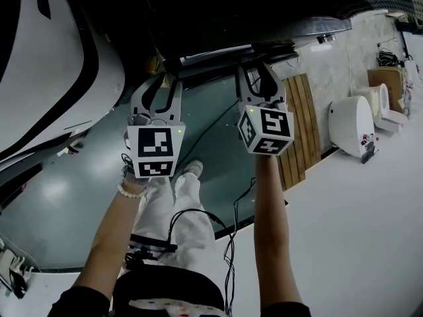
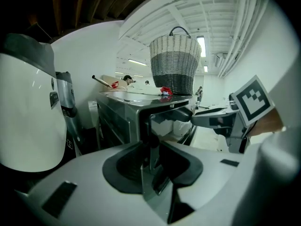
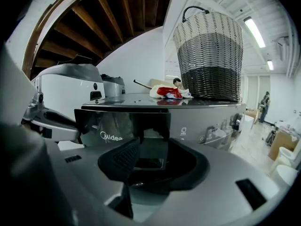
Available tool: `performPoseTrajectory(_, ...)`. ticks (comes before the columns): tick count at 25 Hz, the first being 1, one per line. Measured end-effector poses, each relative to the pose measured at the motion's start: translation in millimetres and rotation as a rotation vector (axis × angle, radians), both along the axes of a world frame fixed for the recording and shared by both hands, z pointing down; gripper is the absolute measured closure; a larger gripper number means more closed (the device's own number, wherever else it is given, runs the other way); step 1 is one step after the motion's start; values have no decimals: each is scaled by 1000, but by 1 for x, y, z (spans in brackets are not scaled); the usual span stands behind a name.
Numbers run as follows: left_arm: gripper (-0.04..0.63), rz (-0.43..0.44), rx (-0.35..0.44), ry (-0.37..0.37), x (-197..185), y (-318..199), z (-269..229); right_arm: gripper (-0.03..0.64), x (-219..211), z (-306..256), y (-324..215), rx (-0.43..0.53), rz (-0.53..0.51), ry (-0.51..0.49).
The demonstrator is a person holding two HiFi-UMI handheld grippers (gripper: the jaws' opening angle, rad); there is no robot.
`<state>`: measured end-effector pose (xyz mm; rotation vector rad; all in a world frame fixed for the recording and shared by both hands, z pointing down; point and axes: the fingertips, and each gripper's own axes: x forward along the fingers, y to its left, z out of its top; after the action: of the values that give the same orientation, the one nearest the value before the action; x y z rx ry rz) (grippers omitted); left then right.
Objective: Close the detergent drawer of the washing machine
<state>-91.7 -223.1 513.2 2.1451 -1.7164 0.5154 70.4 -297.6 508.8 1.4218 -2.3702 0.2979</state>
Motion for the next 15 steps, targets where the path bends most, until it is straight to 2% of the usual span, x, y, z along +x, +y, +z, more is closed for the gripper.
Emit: performPoseTrajectory(15,496,4,3,-8,-8,-8,0,446,-10,-2,-14,-3,-7,55)
